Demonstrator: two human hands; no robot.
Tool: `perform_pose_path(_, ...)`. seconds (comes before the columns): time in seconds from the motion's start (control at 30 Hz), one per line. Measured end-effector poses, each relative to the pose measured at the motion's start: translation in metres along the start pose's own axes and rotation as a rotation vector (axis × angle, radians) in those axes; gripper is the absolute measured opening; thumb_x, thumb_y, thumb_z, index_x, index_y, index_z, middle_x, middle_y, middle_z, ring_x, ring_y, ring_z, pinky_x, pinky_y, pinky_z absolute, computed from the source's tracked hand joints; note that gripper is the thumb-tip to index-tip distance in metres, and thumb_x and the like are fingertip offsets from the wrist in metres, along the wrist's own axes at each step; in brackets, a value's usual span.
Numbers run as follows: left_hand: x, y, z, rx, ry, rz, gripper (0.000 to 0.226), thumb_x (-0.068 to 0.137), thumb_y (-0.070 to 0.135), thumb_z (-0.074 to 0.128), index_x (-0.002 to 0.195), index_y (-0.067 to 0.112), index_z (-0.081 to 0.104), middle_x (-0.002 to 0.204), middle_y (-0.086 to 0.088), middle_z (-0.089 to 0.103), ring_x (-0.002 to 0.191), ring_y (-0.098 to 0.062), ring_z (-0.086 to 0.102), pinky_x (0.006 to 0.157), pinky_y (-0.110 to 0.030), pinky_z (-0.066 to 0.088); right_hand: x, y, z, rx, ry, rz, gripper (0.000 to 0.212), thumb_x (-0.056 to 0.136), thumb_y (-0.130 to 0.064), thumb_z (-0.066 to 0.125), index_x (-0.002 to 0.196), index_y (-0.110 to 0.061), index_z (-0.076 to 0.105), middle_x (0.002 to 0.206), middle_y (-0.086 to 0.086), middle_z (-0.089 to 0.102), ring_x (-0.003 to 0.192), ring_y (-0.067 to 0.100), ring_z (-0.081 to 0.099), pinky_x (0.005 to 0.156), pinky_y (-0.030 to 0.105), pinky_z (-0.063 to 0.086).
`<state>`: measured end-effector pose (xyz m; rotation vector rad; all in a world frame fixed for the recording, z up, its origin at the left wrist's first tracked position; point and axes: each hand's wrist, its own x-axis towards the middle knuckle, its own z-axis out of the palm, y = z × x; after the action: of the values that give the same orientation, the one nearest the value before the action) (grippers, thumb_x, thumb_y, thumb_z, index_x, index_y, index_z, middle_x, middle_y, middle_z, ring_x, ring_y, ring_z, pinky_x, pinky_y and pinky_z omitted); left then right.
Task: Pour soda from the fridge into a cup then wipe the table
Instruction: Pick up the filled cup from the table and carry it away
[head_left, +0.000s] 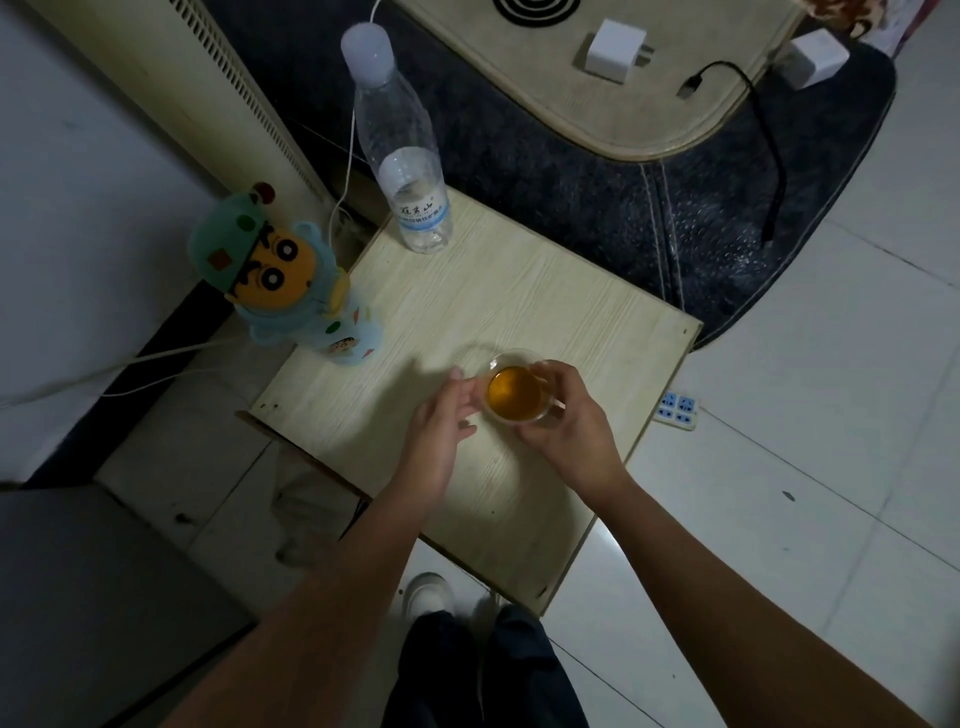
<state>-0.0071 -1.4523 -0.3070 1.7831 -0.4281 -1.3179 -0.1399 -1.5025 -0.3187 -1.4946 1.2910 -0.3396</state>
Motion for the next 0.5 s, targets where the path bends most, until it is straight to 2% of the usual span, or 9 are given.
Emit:
perform_pose_path(0.1, 0.0, -0.004, -0.001, 0.007, 0.006, 0.017, 0.036, 0.1, 0.037, 0.025, 0.101, 0.025, 0.059, 0.099, 0.006, 0.063, 0.1, -0.009, 0.058, 0.089, -0.027, 0.046, 0.001, 0.002, 0.002, 0.003, -0.009, 0.007, 0.067, 0.072, -0.019, 0.077, 0.128, -0.019, 0.041, 0.111, -0.015, 0.049, 0.102, 0.0, 0.045, 0.072, -0.006, 0.031)
perform_pose_path(0.17, 0.0, -0.004, -0.002, 0.008, -0.001, 0.012, 0.036, 0.1, 0.038, 0.025, 0.099, 0.026, 0.059, 0.098, 0.008, 0.064, 0.099, -0.008, 0.059, 0.087, -0.025, 0.046, 0.001, 0.002, 0.002, -0.006, -0.019, 0.01, 0.07, 0.072, -0.021, 0.077, 0.131, -0.018, 0.039, 0.118, -0.011, 0.05, 0.107, 0.002, 0.045, 0.078, -0.004, 0.031)
perform_pose_path(0.23, -0.001, -0.003, -0.003, 0.021, -0.016, 0.003, 0.036, 0.1, 0.037, 0.025, 0.097, 0.027, 0.059, 0.099, 0.007, 0.064, 0.099, -0.008, 0.059, 0.086, -0.025, 0.046, 0.0, 0.002, 0.001, -0.025, -0.04, 0.016, 0.08, 0.072, -0.024, 0.077, 0.138, -0.017, 0.033, 0.134, -0.004, 0.048, 0.119, 0.01, 0.046, 0.094, 0.01, 0.034)
perform_pose_path(0.3, -0.003, -0.002, -0.007, 0.059, -0.026, -0.006, 0.034, 0.1, 0.036, 0.027, 0.105, 0.024, 0.058, 0.107, 0.001, 0.064, 0.104, -0.012, 0.059, 0.09, -0.029, 0.046, -0.002, 0.002, -0.003, -0.044, -0.072, 0.042, 0.087, 0.073, -0.023, 0.076, 0.143, -0.017, 0.025, 0.143, 0.0, 0.041, 0.129, 0.015, 0.04, 0.1, 0.019, 0.03)
perform_pose_path(0.37, -0.007, 0.003, -0.013, 0.101, -0.014, -0.011, 0.029, 0.099, 0.034, 0.033, 0.107, 0.023, 0.058, 0.114, -0.003, 0.062, 0.109, -0.015, 0.057, 0.096, -0.034, 0.045, -0.006, 0.0, -0.01, -0.108, -0.093, 0.05, 0.086, 0.076, -0.019, 0.074, 0.144, -0.017, 0.022, 0.145, 0.001, 0.038, 0.133, 0.016, 0.036, 0.101, 0.019, 0.027)
perform_pose_path(0.43, -0.013, 0.009, -0.019, 0.162, 0.008, 0.004, 0.022, 0.097, 0.032, 0.04, 0.102, 0.023, 0.06, 0.112, -0.003, 0.061, 0.109, -0.016, 0.056, 0.1, -0.037, 0.043, -0.012, -0.002, -0.021, -0.221, -0.095, 0.04, 0.08, 0.079, -0.015, 0.07, 0.144, -0.015, 0.023, 0.145, 0.004, 0.037, 0.133, 0.017, 0.036, 0.102, 0.021, 0.027)
perform_pose_path(0.5, -0.022, 0.018, -0.023, 0.286, 0.015, 0.034, 0.026, 0.096, 0.031, 0.044, 0.114, 0.019, 0.059, 0.114, 0.0, 0.059, 0.11, -0.012, 0.052, 0.098, -0.031, 0.04, -0.021, -0.008, -0.035, -0.347, -0.099, 0.013, 0.073, 0.083, -0.014, 0.065, 0.144, -0.014, 0.024, 0.145, 0.005, 0.037, 0.133, 0.017, 0.035, 0.101, 0.018, 0.025)
